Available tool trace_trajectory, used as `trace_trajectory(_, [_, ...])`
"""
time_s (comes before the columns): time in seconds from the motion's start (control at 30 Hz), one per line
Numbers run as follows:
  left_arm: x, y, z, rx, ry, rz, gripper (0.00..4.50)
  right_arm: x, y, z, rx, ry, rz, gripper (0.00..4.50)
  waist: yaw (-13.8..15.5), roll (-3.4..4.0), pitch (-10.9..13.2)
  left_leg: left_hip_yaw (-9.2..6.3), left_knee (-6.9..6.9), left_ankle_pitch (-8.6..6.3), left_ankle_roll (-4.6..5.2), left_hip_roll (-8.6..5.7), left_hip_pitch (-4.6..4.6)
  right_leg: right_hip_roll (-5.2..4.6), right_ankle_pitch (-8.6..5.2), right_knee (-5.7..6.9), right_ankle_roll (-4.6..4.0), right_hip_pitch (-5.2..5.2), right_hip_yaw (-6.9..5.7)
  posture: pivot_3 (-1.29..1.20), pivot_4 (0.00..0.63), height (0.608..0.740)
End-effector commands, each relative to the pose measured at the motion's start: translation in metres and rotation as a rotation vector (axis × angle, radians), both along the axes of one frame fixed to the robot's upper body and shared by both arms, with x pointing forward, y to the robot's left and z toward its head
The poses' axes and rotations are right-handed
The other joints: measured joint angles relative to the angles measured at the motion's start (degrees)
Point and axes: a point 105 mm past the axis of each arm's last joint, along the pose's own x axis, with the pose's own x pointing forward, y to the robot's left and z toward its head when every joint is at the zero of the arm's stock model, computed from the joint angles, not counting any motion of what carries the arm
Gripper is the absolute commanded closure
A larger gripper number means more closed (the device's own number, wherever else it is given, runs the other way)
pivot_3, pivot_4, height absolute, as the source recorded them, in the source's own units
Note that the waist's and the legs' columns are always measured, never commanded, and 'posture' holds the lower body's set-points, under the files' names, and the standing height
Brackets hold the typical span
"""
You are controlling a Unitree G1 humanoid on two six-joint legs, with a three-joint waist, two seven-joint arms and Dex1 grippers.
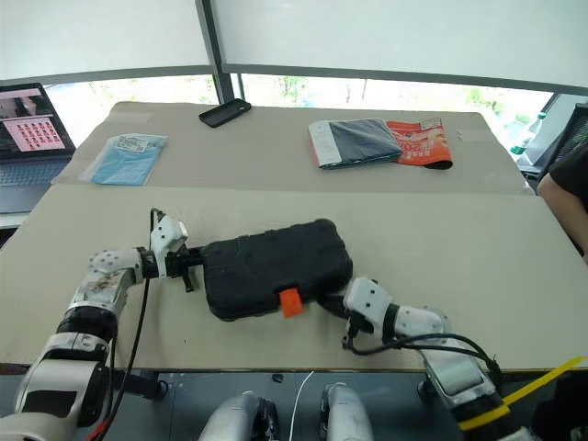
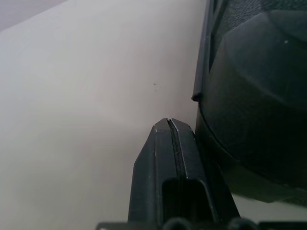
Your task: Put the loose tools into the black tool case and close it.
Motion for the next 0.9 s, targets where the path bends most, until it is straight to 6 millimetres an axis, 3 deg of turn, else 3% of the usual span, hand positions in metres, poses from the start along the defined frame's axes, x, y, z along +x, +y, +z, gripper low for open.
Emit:
trace_trajectory(0.03, [-0.009, 0.000, 0.024, -0.117, -0.046, 0.014, 4.50, 0.021, -0.010, 0.005, -0.024, -0.075, -0.056, 4.49, -0.01, 0.00, 0.00, -0.01, 0.00, 0.01, -0.01, 0.00, 0.00, 0.00, 0.00, 0.01, 0.00, 0.00, 0.00, 0.00, 0.150, 0.740])
trace_trajectory(0.1, [-0.010, 0.013, 0.034, -0.111, -0.107, 0.092, 4.50, 0.028, -0.012, 0.006, -0.015, -0.079, -0.071, 4.49, 0.02, 0.00, 0.00, -0.01, -0.02, 0.01, -0.02, 0.00, -0.01, 0.00, 0.00, 0.00, -0.02, -0.01, 0.02, 0.00, 0.150, 0.740])
trace_trajectory(0.2, [-0.006, 0.024, 0.069, -0.173, -0.214, 0.152, 4.50, 0.025, -0.015, 0.006, 0.006, -0.060, -0.062, 4.49, 0.08, 0.00, 0.00, -0.01, -0.02, 0.04, -0.07, 0.00, -0.05, -0.01, 0.01, 0.00, -0.04, -0.02, 0.00, 0.00, 0.150, 0.740])
trace_trajectory(0.3, [-0.012, 0.004, 0.102, -0.198, -0.308, 0.035, 4.50, 0.017, -0.021, 0.008, 0.029, -0.051, -0.047, 4.49, 0.67, 0.01, 0.00, -0.03, -0.02, 0.05, -0.09, -0.01, -0.07, -0.05, 0.01, -0.01, -0.04, 0.00, -0.04, 0.00, 0.150, 0.740])
trace_trajectory(0.4, [-0.020, -0.028, 0.113, -0.168, -0.291, -0.118, 4.50, 0.011, -0.026, 0.020, 0.084, -0.112, -0.032, 4.49, 1.41, 0.01, 0.00, -0.01, -0.03, 0.00, -0.03, -0.12, -0.09, 0.01, 0.01, -0.05, -0.04, 0.02, -0.07, 0.00, 0.150, 0.740])
trace_trajectory(0.5, [-0.021, -0.086, 0.099, -0.067, -0.240, -0.302, 4.50, 0.002, -0.034, 0.021, 0.129, -0.096, -0.071, 4.49, 1.68, 0.02, 0.00, 0.04, -0.02, -0.01, 0.02, -0.22, -0.11, 0.06, 0.01, -0.07, 0.01, 0.07, -0.05, 0.00, 0.150, 0.740])
trace_trajectory(0.6, [-0.013, -0.114, 0.085, -0.033, -0.220, -0.313, 4.50, -0.007, -0.031, 0.028, 0.171, -0.093, -0.069, 4.49, 1.62, 0.04, -0.01, 0.13, 0.00, 0.01, 0.06, -0.27, -0.10, 0.21, 0.05, -0.08, 0.09, 0.05, 0.01, 0.00, 0.150, 0.740])
trace_trajectory(0.77, [-0.015, -0.137, 0.051, 0.059, -0.104, -0.329, 4.50, -0.017, -0.028, 0.047, 0.252, -0.086, -0.075, 4.49, 0.21, 0.04, -0.01, 0.09, -0.06, 0.07, -0.01, -0.09, -0.04, 0.38, 0.04, -0.06, 0.07, 0.00, 0.18, 0.00, 0.150, 0.740])
trace_trajectory(0.9, [-0.024, -0.132, 0.007, 0.203, 0.106, -0.292, 4.50, -0.026, -0.014, 0.054, 0.280, -0.087, -0.048, 4.49, 0.27, 0.25, -0.14, -0.05, -0.11, 0.09, -0.05, -0.05, 0.07, 0.37, 0.02, -0.02, 0.04, 0.07, 0.12, 0.00, 0.150, 0.740])
